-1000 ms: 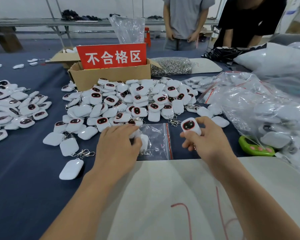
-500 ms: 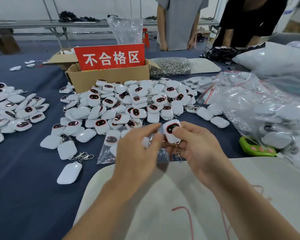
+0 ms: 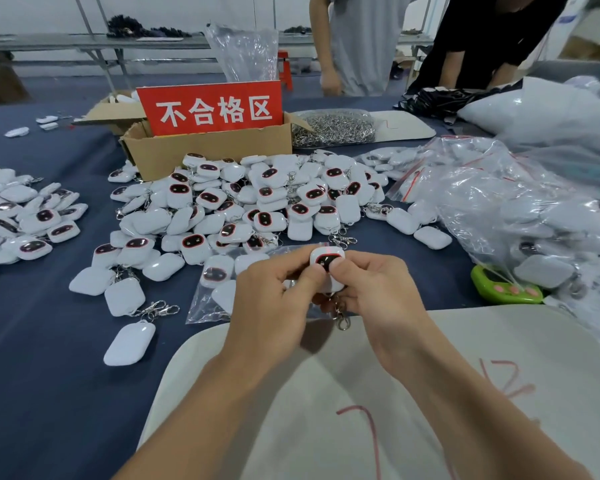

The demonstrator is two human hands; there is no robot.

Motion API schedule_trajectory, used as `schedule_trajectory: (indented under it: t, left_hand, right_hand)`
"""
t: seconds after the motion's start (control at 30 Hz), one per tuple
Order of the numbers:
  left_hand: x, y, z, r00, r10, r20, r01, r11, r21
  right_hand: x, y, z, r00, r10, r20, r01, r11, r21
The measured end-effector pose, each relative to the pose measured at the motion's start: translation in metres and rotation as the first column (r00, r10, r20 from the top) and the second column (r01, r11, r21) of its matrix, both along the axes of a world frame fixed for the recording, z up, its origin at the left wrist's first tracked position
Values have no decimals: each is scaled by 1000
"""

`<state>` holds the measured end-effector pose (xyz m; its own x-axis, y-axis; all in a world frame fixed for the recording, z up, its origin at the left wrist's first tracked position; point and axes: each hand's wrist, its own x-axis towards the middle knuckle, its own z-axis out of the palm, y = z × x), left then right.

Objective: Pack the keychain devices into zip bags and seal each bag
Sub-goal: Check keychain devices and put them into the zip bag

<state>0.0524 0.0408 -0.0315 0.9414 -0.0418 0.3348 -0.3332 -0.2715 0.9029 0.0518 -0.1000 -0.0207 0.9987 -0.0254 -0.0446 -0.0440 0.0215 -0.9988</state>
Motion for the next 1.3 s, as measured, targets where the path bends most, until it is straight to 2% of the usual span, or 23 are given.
schedule_trajectory:
  t: [0.1, 0.3, 0.47, 0.6, 0.8, 0.9, 0.97, 1.13, 1.3]
  left_hand:
    - [1, 0, 1, 999, 31, -19, -32, 999, -39]
    - [2, 0, 1, 992, 129, 6, -128, 992, -7]
    - [2, 1, 1, 996, 95, 0, -95, 996, 5]
    - [2, -1, 1, 995, 93, 32, -93, 996, 3]
    - [3, 0, 1, 973, 197, 122, -203, 979, 36]
    - [3, 2, 2, 947, 272, 172, -286, 956, 61]
    - [4, 3, -1, 947, 285, 149, -299, 951, 81]
    - [5, 4, -5, 960, 261, 100, -270, 957, 101]
    - [-2, 1, -5, 956, 136, 260, -198, 953, 229]
  right_hand:
    - [0, 0, -1, 998, 61, 17, -61, 998, 13]
    - [0, 2, -4, 986, 169, 15, -169, 985, 28]
    - [3, 1, -5, 984, 172, 42, -171, 985, -25]
    - [4, -1, -5, 993, 112, 32, -110, 991, -72]
    - [2, -1, -6, 994, 34, 102, -8, 970, -242]
    - [3, -4, -4, 983, -72, 166, 104, 975, -197]
    - [5, -7, -2, 971, -137, 198, 165, 977, -132]
    - [6, -10, -1, 966, -166, 197, 188, 977, -100]
    - [5, -9, 2, 984, -136, 119, 144, 988, -58]
